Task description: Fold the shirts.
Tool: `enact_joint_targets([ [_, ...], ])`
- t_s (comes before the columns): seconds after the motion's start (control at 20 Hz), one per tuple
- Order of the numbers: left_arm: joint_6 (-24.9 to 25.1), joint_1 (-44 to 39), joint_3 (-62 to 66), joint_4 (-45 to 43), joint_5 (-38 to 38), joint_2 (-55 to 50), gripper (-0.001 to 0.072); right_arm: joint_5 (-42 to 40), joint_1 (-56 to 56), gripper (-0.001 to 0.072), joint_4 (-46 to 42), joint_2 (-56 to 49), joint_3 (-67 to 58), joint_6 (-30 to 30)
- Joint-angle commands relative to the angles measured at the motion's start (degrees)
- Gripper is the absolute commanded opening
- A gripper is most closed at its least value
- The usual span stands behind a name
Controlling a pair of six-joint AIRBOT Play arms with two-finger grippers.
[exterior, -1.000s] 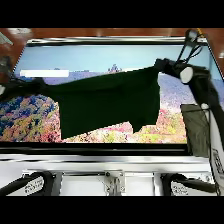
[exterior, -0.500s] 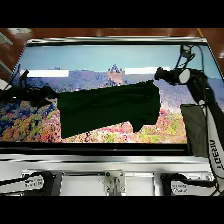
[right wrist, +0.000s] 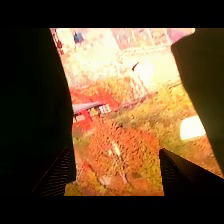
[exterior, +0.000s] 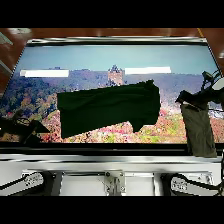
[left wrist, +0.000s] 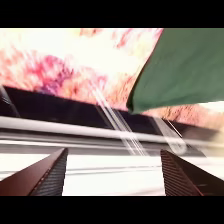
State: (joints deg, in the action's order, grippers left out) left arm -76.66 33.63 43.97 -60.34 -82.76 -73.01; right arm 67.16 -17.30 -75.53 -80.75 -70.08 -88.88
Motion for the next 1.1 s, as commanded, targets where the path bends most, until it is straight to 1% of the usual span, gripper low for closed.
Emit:
enact_joint_targets([
  [0.0, 4.1, -1.5, -9.9, 8.2, 8.3, 0.5, 0.0670, 2.0, -0.8, 0.0654, 7.1, 0.2, 4.1, 2.8],
  [0.1, 4.2, -4.5, -11.4, 11.3, 13.5, 0.5, 0.0669, 0.8, 0.5, 0.0654, 7.0, 0.2, 4.7, 3.1],
  [0.25, 4.2, -9.3, -11.3, 14.5, 18.9, 0.5, 0.0666, -1.0, 1.4, 0.0654, 7.1, 0.1, 4.7, 3.0],
  [0.35, 4.0, -12.7, -11.3, 17.7, 21.8, 0.4, 0.0665, -1.8, 1.4, 0.0654, 7.1, 0.1, 4.7, 2.7],
  [0.45, 3.4, -16.1, -11.3, 19.1, 23.1, -0.6, 0.0665, -2.2, 1.4, 0.0654, 7.1, 0.1, 4.7, 2.5],
  [0.6, 2.9, -19.1, -11.3, 19.5, 23.3, -3.7, 0.0665, -2.3, 1.4, 0.0654, 7.1, 0.1, 4.7, 2.5],
  [0.8, 3.0, -18.9, -10.2, 20.1, 22.0, -4.3, 0.0664, -2.2, 1.4, 0.0655, 6.9, 0.1, 4.7, 2.6],
  [0.95, 3.1, -17.4, -6.8, 19.2, 17.6, -3.2, 0.0665, -1.9, 1.4, 0.0655, 5.5, 0.1, 4.7, 2.6],
  [1.05, 2.9, -13.9, -4.4, 15.5, 13.1, -2.2, 0.0664, -1.8, 1.4, 0.0654, 4.1, 0.1, 4.7, 2.6],
])
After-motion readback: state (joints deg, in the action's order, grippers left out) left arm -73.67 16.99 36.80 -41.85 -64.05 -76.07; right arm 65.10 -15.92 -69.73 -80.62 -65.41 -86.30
